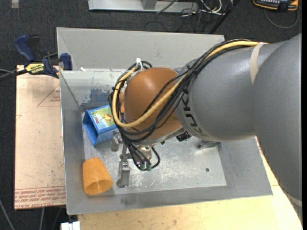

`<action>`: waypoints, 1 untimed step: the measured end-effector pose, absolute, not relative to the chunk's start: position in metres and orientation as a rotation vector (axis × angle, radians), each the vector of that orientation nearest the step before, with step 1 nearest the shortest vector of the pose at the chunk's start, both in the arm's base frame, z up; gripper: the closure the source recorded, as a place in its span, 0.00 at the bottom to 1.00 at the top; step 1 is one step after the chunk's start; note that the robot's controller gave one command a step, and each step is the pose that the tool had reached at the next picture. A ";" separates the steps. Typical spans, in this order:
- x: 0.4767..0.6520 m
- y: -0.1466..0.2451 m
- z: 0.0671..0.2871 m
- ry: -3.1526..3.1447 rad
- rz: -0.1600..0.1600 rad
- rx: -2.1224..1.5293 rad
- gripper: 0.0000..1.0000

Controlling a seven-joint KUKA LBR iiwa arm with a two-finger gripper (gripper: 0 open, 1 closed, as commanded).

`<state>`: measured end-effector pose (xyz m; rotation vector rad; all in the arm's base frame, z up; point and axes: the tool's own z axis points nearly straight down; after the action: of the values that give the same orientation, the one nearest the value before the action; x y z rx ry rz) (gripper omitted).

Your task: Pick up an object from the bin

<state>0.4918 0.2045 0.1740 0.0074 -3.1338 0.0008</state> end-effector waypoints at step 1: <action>0.492 0.204 0.176 -3.136 0.000 0.005 0.00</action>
Offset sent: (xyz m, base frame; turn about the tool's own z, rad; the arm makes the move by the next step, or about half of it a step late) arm 0.0047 0.0012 -0.0347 -0.4218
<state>0.4920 0.2040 0.1758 0.0049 -3.1356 0.0001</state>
